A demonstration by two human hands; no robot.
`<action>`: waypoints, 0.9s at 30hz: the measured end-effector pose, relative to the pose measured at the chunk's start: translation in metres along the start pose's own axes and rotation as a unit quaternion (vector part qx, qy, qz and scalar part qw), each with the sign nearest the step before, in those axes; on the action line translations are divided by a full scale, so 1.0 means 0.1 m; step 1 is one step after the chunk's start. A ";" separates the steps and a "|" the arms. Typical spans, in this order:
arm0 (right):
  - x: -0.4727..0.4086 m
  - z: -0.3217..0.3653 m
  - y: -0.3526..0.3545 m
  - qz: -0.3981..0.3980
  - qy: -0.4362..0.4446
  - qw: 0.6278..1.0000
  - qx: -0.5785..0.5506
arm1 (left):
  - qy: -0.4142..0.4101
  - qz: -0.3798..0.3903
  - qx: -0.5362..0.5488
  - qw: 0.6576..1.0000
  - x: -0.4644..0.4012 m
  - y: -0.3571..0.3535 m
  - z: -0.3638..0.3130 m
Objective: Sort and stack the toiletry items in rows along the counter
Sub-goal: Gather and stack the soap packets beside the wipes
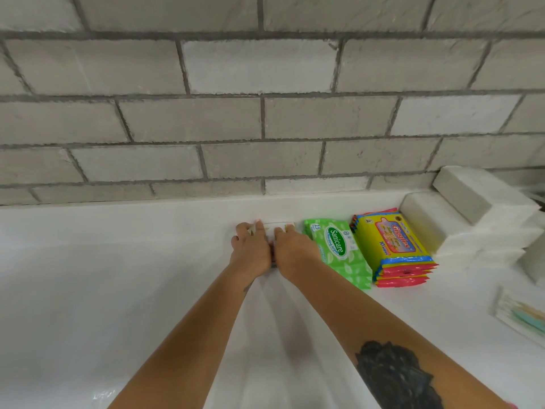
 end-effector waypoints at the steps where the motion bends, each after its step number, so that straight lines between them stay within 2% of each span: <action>1: 0.01 0.01 0.03 -0.008 0.001 1.000 -0.009 | 0.002 -0.004 0.003 1.000 0.00 0.01 0.01; 5: 0.12 0.01 0.21 -0.049 0.010 0.997 -0.065 | 0.017 -0.048 0.051 0.997 0.05 0.14 0.01; 10: 0.51 -0.15 0.54 -0.124 0.010 0.983 -0.133 | -0.041 -0.135 0.068 0.988 0.32 0.39 -0.17; 14: 0.92 -0.42 0.70 -0.158 -0.022 0.974 -0.160 | -0.062 -0.155 0.132 0.977 0.64 0.42 -0.27; 21: 1.58 -0.86 0.70 -0.147 -0.056 0.968 -0.195 | -0.077 -0.054 0.141 0.986 1.38 0.26 -0.31; 27: 1.90 -0.96 0.64 -0.146 -0.052 0.966 -0.206 | -0.105 0.084 0.059 0.989 2.03 0.13 -0.21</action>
Point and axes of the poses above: each hand's wrist, its own x-axis away from the middle knuckle, its own y-axis out of the back of the hand, z = x × y, the point moved 7 cm from there along -x, towards the middle knuckle, and after that the axes turned 15 degrees about -z, right-handed, at the moved point
